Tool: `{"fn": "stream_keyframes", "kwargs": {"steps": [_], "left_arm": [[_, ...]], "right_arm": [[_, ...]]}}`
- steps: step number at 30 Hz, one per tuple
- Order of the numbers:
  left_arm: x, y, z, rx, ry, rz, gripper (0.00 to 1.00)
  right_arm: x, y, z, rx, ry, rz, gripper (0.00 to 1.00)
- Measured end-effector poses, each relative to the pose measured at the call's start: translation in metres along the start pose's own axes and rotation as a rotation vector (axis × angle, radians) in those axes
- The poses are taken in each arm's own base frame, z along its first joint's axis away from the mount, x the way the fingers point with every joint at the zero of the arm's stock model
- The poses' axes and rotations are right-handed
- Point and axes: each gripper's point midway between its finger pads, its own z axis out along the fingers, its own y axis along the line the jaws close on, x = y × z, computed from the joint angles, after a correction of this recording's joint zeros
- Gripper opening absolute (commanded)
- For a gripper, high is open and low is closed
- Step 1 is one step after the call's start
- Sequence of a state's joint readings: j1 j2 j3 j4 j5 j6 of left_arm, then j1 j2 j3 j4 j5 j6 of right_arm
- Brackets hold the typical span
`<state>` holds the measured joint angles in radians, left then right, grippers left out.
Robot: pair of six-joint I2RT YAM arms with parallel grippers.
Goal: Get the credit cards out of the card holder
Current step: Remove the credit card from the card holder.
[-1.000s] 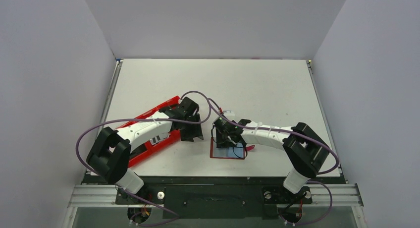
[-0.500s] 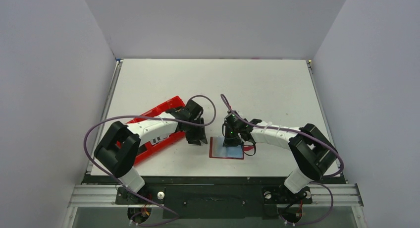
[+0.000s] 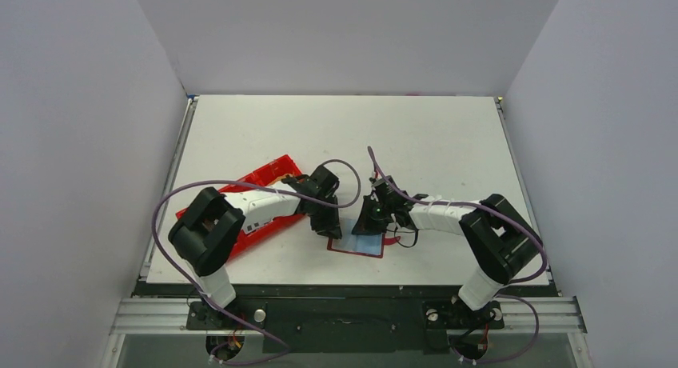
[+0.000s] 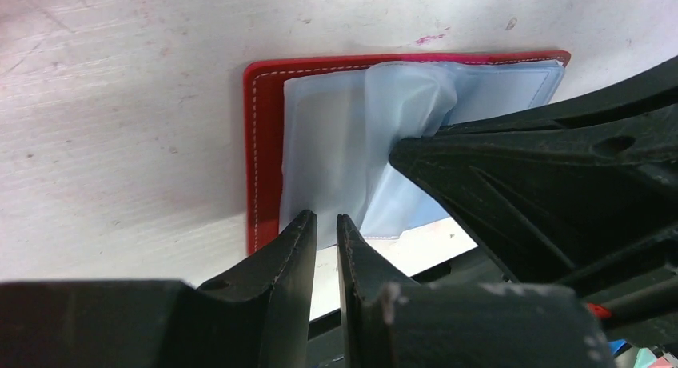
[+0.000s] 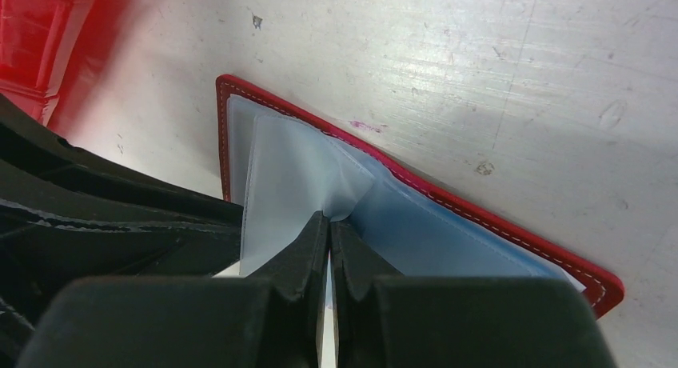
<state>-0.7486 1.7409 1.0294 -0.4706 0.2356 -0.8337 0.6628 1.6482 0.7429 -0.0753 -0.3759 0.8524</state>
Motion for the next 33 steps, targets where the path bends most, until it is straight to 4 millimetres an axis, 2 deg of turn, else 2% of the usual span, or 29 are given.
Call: {"fn": "stream_keyframes", "kwargs": {"steps": [6, 9, 11, 14, 17, 22, 27, 33], "left_arm": [[0.002, -0.004, 0.007, 0.003, 0.014, 0.008, 0.13], [0.001, -0.006, 0.009, 0.005, 0.016, 0.011, 0.12], [0.001, -0.008, 0.01, 0.011, 0.017, 0.015, 0.12], [0.0, -0.013, 0.012, 0.018, 0.015, 0.024, 0.12], [-0.001, -0.019, 0.013, 0.026, 0.011, 0.036, 0.12], [-0.003, -0.03, 0.016, 0.039, 0.008, 0.052, 0.12], [-0.007, -0.053, 0.015, 0.082, -0.009, 0.086, 0.12], [-0.002, -0.077, 0.026, 0.114, 0.005, 0.13, 0.12]], "right_arm": [[0.0, 0.001, 0.0, -0.01, 0.0, 0.006, 0.01], [-0.001, 0.002, -0.001, -0.012, -0.004, 0.007, 0.23], [-0.002, 0.005, -0.003, -0.021, -0.011, 0.006, 0.31], [-0.003, 0.008, -0.009, -0.013, -0.035, -0.008, 0.37], [-0.003, 0.006, -0.022, 0.013, -0.051, -0.007, 0.4], [-0.02, 0.009, -0.061, 0.03, -0.162, 0.0, 0.43], [-0.039, -0.006, -0.096, 0.098, -0.286, 0.04, 0.43], [-0.046, -0.022, -0.118, 0.164, -0.359, 0.077, 0.43]]}}
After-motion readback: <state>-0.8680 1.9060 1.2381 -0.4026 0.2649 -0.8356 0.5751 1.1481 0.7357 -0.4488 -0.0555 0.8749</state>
